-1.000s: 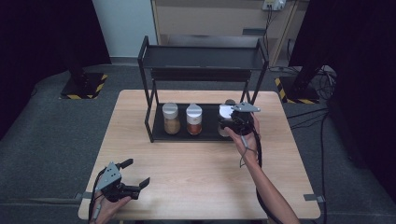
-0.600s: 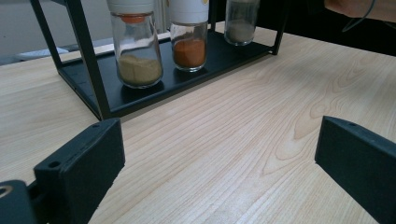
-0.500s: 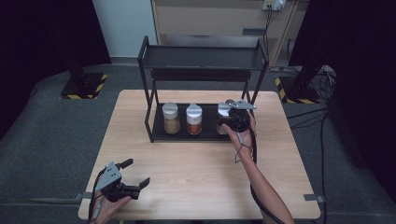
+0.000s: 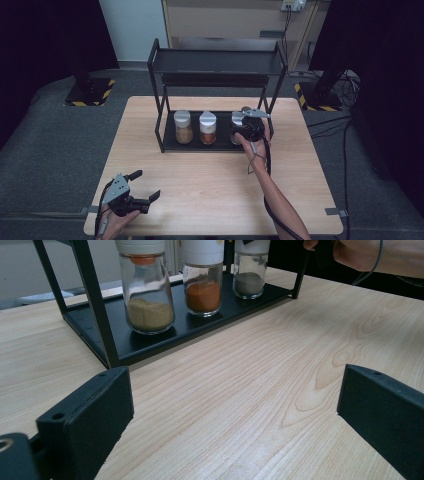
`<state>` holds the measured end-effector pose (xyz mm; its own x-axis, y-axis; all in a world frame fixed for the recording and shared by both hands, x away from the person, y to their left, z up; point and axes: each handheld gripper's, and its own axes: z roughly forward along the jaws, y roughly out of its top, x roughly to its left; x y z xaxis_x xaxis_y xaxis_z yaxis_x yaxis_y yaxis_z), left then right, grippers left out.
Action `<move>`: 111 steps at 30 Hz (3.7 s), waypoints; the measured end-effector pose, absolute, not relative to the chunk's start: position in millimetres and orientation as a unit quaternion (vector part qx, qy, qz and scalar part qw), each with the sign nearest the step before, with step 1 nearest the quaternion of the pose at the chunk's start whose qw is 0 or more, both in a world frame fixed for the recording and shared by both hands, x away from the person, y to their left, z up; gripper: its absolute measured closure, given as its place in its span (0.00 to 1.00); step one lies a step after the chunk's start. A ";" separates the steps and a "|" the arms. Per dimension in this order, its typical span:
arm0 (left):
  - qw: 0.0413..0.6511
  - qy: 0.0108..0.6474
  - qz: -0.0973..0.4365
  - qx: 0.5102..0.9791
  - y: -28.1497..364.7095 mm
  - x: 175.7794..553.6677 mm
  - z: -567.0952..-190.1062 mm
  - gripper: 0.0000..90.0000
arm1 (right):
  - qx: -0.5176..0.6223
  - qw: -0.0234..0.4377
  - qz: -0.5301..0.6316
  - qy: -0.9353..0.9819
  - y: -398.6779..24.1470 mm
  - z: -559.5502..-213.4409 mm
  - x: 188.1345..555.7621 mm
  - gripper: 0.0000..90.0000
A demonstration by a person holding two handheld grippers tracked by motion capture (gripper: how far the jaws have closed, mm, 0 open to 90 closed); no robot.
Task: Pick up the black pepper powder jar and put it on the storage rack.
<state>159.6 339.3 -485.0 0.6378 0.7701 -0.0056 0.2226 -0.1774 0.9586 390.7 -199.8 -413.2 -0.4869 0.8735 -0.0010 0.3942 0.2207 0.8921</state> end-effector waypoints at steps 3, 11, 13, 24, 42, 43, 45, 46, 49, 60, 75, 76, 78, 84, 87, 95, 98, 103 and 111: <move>0.542 0.342 0.252 0.725 339.4 159.6 -484.9 0.01 | 0.432 0.267 0.453 0.733 -199.9 -415.0 390.3 0.34; 0.542 0.341 0.253 0.726 339.0 159.8 -484.9 0.01 | 0.430 0.272 0.454 0.732 -198.6 -417.6 387.9 0.34; 0.541 0.341 0.253 0.726 338.8 159.7 -484.9 0.01 | 0.429 0.273 0.455 0.731 -198.7 -418.3 387.3 0.34; 0.542 0.341 0.252 0.726 338.7 160.2 -485.2 0.01 | 0.421 0.269 0.470 0.728 -206.1 -424.1 384.6 0.18; 0.541 0.340 0.251 0.727 338.3 160.5 -484.9 0.01 | 0.394 0.269 0.498 0.725 -223.0 -402.6 383.9 0.07; 0.541 0.340 0.251 0.727 338.2 160.5 -484.8 0.01 | 0.393 0.269 0.498 0.725 -223.8 -400.7 383.5 0.07; 0.540 0.340 0.251 0.728 338.1 160.5 -484.7 0.01 | 0.391 0.270 0.500 0.724 -226.5 -396.2 381.8 0.07; 0.540 0.340 0.251 0.728 338.0 160.4 -484.8 0.01 | 0.390 0.271 0.502 0.723 -228.0 -393.0 380.5 0.07; 0.540 0.340 0.251 0.728 338.0 160.6 -484.6 0.01 | 0.385 0.271 0.504 0.724 -231.6 -385.4 378.3 0.07; 0.540 0.341 0.250 0.727 337.8 160.6 -484.9 0.01 | 0.354 0.267 0.517 0.732 -239.6 -358.7 365.0 0.07; 0.541 0.340 0.250 0.727 337.8 160.8 -485.0 0.01 | 0.314 0.247 0.539 0.742 -255.4 -348.1 336.4 0.07; 0.541 0.340 0.250 0.728 337.8 160.9 -485.0 0.01 | 0.314 0.246 0.540 0.741 -256.8 -348.0 334.7 0.07; 0.541 0.340 0.250 0.728 337.8 160.7 -484.9 0.01 | 0.311 0.242 0.545 0.740 -261.6 -348.7 329.8 0.07; 0.541 0.340 0.250 0.727 337.6 160.9 -485.0 0.01 | 0.306 0.234 0.555 0.737 -275.4 -351.1 316.6 0.07; 0.541 0.340 0.250 0.728 337.3 161.2 -484.8 0.01 | 0.304 0.232 0.559 0.735 -281.5 -353.0 310.5 0.07; 0.542 0.344 0.250 0.725 337.1 161.6 -485.2 0.01 | 0.303 0.230 0.566 0.731 -298.8 -359.0 291.8 0.07; 0.542 0.344 0.250 0.724 336.9 161.5 -485.2 0.00 | 0.301 0.231 0.567 0.731 -307.0 -362.4 284.2 0.07; 0.542 0.345 0.253 0.723 337.3 160.2 -485.1 0.00 | 0.298 0.239 0.563 0.733 -318.8 -366.7 269.4 0.07; 0.542 0.342 0.255 0.724 337.4 159.7 -485.1 0.00 | 0.295 0.239 0.565 0.733 -333.2 -370.9 253.7 0.06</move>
<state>159.7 337.4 -485.1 0.6359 0.7718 -0.0016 0.2192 -0.1786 0.9592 253.7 -333.2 -370.9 -0.7111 0.7029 -0.0167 0.1627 0.1876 0.9687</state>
